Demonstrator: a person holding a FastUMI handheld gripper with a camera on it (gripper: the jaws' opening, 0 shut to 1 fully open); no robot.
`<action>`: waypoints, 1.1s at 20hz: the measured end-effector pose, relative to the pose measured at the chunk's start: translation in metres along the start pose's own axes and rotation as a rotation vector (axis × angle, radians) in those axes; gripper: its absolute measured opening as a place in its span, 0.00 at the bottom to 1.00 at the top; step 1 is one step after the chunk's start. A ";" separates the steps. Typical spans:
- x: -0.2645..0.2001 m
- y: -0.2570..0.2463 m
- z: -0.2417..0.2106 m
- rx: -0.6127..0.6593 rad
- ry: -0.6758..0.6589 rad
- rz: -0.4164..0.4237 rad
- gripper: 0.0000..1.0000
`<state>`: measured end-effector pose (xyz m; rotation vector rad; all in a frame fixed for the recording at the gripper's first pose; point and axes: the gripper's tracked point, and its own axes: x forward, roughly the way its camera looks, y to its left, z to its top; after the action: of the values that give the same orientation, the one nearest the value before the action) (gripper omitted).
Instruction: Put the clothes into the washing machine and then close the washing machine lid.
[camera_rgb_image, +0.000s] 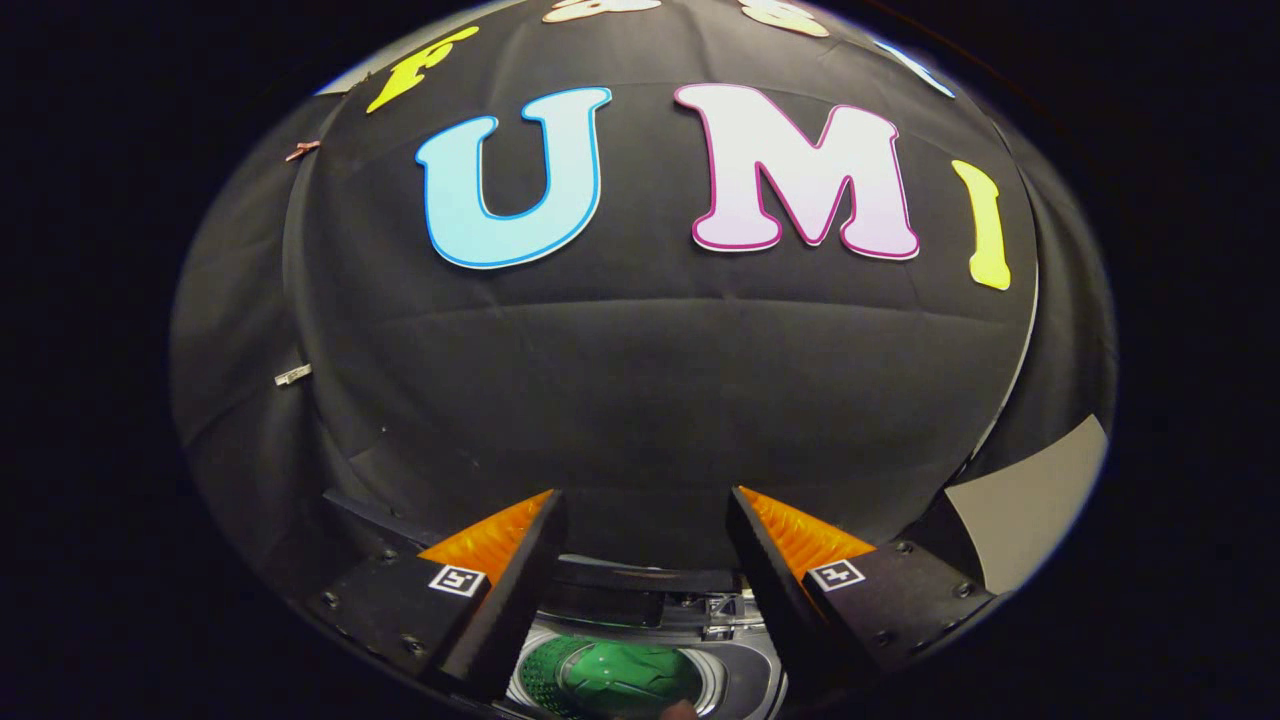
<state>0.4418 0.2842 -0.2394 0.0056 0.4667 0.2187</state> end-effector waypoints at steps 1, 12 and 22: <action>-0.003 0.001 -0.002 -0.002 -0.004 0.008 1.00; -0.054 0.009 -0.032 -0.018 -0.109 0.055 1.00; -0.098 0.009 -0.147 0.094 0.010 0.079 0.98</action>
<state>0.2895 0.2659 -0.3263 0.1150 0.4865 0.2739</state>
